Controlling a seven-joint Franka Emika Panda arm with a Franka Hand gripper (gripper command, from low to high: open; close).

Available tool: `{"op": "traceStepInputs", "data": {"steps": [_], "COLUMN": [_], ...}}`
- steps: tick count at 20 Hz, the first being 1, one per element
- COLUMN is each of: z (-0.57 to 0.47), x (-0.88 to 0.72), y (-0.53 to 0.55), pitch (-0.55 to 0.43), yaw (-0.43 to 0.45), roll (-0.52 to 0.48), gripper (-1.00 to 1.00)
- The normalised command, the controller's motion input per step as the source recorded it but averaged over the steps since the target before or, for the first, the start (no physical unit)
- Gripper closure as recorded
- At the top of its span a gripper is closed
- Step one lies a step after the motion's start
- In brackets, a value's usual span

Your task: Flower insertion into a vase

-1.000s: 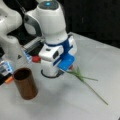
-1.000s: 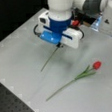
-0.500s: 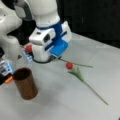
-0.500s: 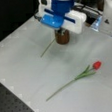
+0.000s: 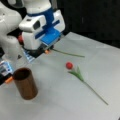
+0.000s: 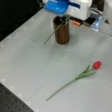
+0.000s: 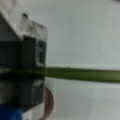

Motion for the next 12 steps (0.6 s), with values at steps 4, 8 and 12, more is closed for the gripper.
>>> {"op": "traceStepInputs", "data": {"steps": [4,8,12], "z": [-0.14,-0.16,-0.17], "x": [-0.57,-0.7,-0.79], "y": [-0.45,-0.52,-0.48], "pitch": [-0.098,-0.126,-0.14], "yaw": [0.057,0.07,0.064], "roll": [0.106,0.037,-0.045], "gripper": [1.0,1.0,1.0]}}
